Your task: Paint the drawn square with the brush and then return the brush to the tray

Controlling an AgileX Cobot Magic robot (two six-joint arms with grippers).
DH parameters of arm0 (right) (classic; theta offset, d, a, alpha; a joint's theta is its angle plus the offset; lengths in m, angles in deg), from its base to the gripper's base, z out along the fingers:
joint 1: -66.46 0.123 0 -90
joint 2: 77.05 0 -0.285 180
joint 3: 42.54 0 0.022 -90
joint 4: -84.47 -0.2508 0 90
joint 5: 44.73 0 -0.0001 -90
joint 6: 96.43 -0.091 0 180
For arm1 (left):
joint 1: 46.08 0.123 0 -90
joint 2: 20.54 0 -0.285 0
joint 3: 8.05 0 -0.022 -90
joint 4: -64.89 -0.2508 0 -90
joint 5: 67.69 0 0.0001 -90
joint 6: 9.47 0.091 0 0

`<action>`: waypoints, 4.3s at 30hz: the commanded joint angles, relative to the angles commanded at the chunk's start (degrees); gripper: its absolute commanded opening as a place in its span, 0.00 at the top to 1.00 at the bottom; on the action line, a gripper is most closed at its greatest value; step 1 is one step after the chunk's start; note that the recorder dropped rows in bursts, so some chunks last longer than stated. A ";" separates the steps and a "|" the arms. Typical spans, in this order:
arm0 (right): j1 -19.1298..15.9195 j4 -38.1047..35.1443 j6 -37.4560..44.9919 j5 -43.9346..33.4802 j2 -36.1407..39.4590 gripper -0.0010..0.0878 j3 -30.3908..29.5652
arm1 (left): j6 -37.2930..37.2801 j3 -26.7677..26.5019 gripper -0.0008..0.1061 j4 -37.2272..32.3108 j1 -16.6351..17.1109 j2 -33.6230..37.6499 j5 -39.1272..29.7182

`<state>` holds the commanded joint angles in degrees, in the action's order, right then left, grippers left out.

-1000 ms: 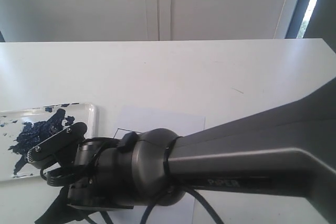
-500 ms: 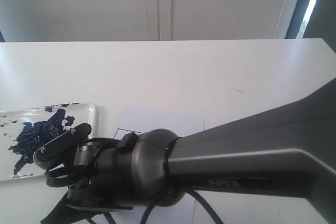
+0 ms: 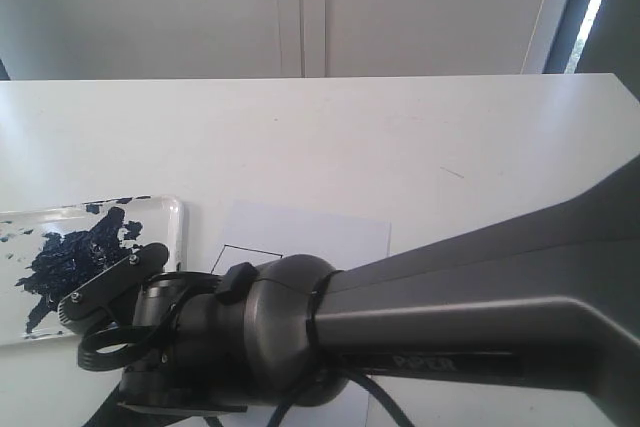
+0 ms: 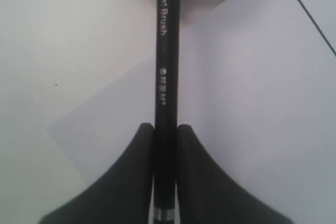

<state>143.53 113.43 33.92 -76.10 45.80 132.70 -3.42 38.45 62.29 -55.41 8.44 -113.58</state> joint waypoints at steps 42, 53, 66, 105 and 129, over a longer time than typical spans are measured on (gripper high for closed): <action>-2.85 -23.04 21.25 -4.98 -5.90 0.99 0.10 | -0.24 0.00 0.99 0.46 0.00 -1.25 -0.38; -4.60 -22.93 21.25 -4.41 -5.53 0.99 1.34 | -0.24 0.00 0.99 0.46 0.00 -1.25 -0.38; -5.09 -23.43 21.49 -4.80 -5.53 0.99 1.58 | -0.24 0.00 0.99 0.46 0.00 -1.25 -0.38; -8.87 -27.20 28.49 -3.58 -5.53 0.99 2.22 | -0.10 0.00 0.99 1.24 0.00 -1.25 0.11; -9.15 -41.76 43.74 -6.52 -12.31 0.99 2.22 | -0.01 0.00 0.99 2.14 0.00 -1.25 1.27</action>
<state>134.38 71.67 77.66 -82.62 33.48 134.92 -3.43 38.45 64.44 -55.41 7.19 -112.31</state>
